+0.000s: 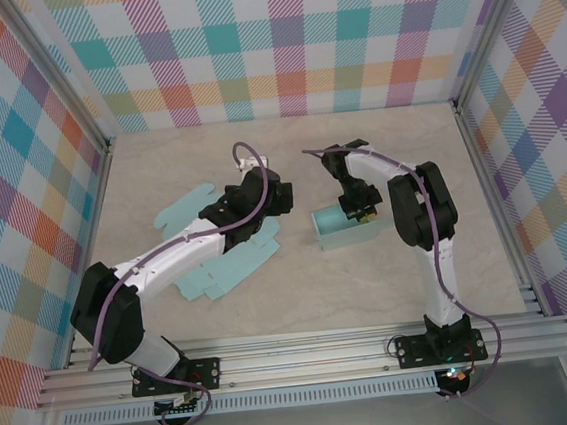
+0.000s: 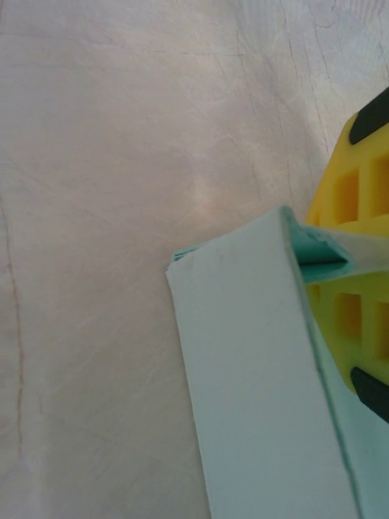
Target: Fold the paper box
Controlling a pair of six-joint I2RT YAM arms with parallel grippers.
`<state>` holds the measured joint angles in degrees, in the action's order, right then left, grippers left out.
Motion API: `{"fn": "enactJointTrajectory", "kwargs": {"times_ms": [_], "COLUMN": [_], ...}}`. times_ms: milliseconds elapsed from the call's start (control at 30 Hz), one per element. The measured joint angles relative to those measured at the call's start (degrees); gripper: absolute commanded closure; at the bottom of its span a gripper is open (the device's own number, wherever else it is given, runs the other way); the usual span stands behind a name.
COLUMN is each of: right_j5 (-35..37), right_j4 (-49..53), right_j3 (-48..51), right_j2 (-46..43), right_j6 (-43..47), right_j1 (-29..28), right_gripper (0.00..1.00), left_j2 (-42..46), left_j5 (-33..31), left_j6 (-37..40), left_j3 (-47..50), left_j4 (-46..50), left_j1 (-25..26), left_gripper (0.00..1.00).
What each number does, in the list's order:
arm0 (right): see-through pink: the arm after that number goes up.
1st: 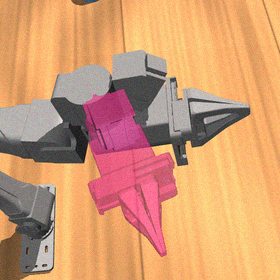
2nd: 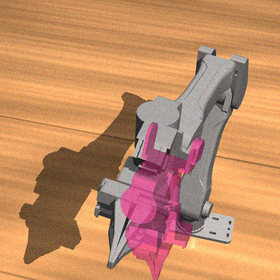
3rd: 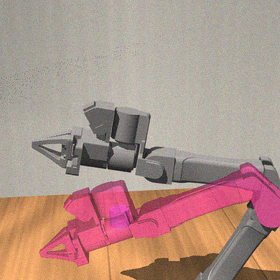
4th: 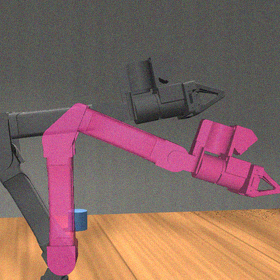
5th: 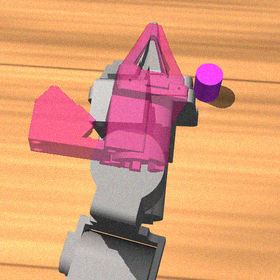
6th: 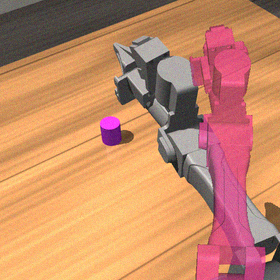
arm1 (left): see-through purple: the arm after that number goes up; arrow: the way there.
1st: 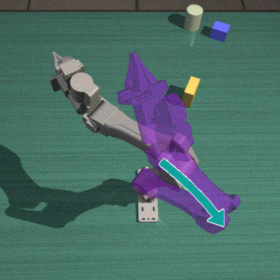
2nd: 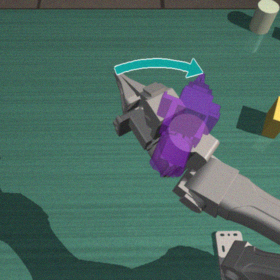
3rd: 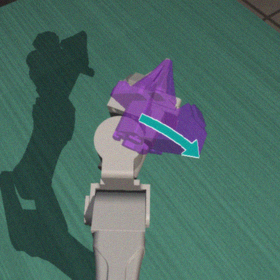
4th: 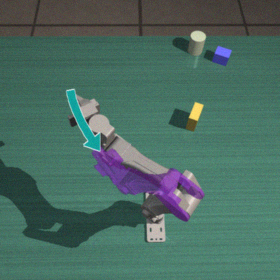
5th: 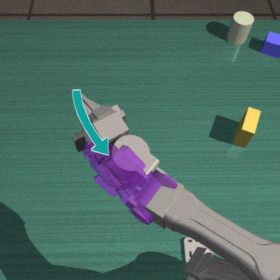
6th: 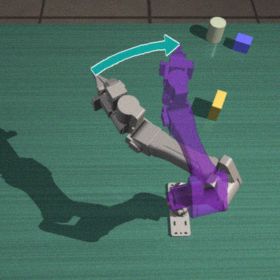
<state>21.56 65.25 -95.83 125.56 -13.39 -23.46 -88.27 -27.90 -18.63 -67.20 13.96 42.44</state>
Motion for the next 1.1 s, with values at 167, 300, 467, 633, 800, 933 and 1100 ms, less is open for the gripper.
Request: {"fn": "enactJointTrajectory", "kwargs": {"times_ms": [167,300,467,633,800,933,1100], "right_j5": [0.33,0.52,0.55,0.55,0.98,1.42,2.73], "right_j4": [-0.02,-0.07,-0.07,-0.07,-0.52,-0.79,-1.51], "right_j3": [-0.2,-0.24,-0.24,-0.24,-0.24,-0.24,0.02], "right_j2": [0.09,0.09,0.11,0.11,0.11,0.15,0.22], "right_j6": [0.68,1.03,1.68,1.92,2.32,2.56,2.49], "right_j1": [-0.15,-0.28,-0.59,-0.66,-0.94,-1.03,-1.49], "right_gripper": [1.0,1.0,1.0,1.0,1.0,1.0,1.0], "left_j2": [0.0,0.07,0.39,0.5,0.5,0.5,0.48], "left_j5": [-0.11,-0.13,-0.13,0.0,0.42,0.87,1.46], "left_j6": [0.0,0.0,-0.02,-0.02,-0.02,-0.02,-0.02], "left_j3": [0.0,0.0,0.0,0.0,0.0,0.0,-0.02], "left_j4": [0.79,1.01,1.01,1.03,1.03,1.01,0.96], "left_j1": [-0.37,-0.66,-0.96,-1.11,-1.11,-1.14,-1.33], "left_gripper": [0.0,0.0,0.0,0.0,0.0,0.0,0.0]}}
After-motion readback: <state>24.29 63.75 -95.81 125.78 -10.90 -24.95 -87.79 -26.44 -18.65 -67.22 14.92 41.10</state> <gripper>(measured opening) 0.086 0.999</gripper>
